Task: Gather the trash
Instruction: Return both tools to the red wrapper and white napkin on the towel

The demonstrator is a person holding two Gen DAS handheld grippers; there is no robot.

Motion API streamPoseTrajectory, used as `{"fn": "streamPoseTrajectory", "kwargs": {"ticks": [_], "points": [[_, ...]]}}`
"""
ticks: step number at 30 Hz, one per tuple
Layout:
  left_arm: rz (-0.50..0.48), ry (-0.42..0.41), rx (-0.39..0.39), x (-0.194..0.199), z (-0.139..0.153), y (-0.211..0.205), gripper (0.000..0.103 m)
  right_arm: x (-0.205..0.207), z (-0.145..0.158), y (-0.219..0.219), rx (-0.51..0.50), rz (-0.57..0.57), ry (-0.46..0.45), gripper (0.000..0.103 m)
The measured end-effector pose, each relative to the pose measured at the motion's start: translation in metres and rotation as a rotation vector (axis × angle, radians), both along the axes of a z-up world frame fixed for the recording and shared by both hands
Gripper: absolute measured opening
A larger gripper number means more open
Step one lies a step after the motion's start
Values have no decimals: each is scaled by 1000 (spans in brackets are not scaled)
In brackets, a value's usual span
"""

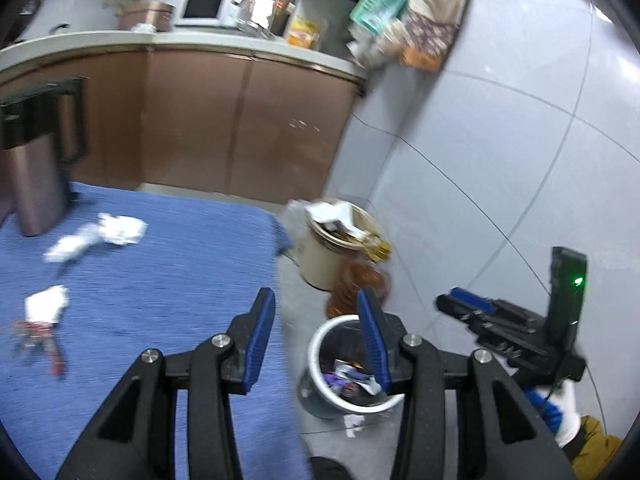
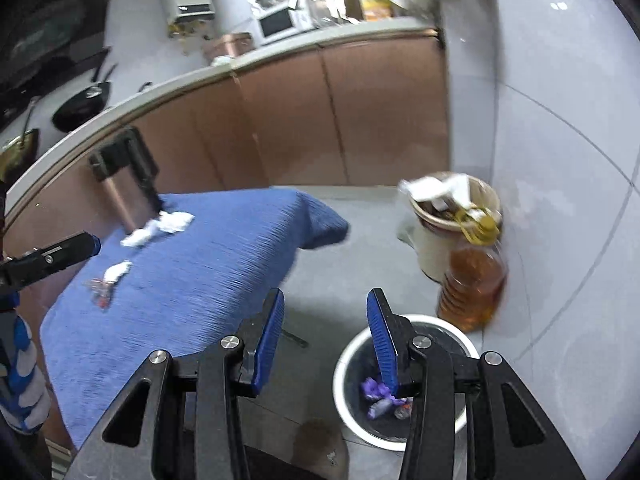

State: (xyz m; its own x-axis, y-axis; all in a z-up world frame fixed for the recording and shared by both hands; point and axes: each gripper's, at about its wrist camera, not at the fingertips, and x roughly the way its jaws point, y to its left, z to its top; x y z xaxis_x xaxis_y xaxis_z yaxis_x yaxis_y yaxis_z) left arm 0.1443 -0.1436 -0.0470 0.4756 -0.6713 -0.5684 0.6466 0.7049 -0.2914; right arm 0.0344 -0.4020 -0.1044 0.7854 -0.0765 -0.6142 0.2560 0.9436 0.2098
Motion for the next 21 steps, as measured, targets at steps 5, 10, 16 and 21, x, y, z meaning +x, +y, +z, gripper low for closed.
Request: {"fn": "streamPoseTrajectory", "kwargs": {"ticks": [5,10,16,21], "points": [[135,-48,29,10,-2,66,56,9,20,31,-20,73,-33,45],[293,-29,71,33,-26,125,62,26,26,57,-25,143,-35,46],[445,60,118,68,-70,174,66,61,20,87,-18,237,-16,46],[490,145,154,99,-106,181,66,104,9,115,2,330,9,46]]}}
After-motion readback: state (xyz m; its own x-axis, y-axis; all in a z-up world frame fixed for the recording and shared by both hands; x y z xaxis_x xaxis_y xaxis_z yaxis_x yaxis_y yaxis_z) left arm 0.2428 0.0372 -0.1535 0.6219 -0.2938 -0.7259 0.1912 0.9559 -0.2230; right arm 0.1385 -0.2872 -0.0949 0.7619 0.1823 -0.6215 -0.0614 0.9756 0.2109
